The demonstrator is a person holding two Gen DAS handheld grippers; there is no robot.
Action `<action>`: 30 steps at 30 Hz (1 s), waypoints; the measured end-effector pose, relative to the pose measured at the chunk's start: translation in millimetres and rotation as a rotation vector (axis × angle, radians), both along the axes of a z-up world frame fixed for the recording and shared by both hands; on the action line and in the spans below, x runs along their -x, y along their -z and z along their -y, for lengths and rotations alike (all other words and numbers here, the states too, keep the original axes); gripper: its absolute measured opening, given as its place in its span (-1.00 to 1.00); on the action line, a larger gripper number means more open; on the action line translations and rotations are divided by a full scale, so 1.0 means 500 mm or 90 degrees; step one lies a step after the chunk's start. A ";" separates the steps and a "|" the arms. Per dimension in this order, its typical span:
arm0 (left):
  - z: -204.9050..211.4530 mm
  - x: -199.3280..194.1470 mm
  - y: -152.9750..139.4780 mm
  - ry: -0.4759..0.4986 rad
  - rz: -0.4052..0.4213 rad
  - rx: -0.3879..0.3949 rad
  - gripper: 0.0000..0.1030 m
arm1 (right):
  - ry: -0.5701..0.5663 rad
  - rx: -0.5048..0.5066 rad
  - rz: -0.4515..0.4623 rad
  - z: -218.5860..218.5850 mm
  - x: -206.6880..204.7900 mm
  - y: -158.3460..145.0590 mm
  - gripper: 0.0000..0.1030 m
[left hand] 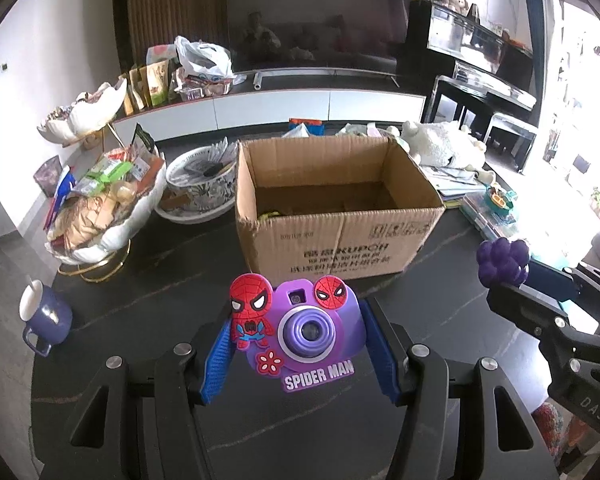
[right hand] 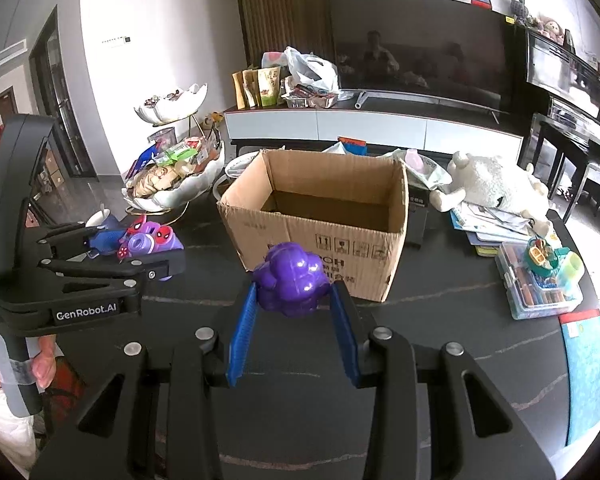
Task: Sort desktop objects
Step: 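Lift and carry the grape ball and Spider-Man toy in both grippers over the box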
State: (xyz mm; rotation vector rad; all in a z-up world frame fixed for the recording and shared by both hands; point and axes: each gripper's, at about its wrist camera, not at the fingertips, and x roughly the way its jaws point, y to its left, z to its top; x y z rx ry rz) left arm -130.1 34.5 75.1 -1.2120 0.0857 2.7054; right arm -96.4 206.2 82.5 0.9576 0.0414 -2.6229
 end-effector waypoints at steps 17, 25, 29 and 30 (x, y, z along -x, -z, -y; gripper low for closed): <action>0.004 0.128 -0.060 0.000 -0.029 -0.004 0.08 | 0.004 0.003 -0.013 0.004 0.125 -0.055 -0.33; 0.005 0.191 -0.060 0.002 -0.024 -0.016 0.08 | 0.007 0.000 -0.001 0.006 0.191 -0.058 -0.33; -0.003 0.223 -0.060 0.004 -0.026 -0.011 0.08 | 0.016 0.001 0.016 0.000 0.230 -0.049 -0.33; -0.005 0.230 -0.059 0.005 -0.025 -0.009 0.08 | 0.018 0.000 0.020 -0.002 0.238 -0.045 -0.33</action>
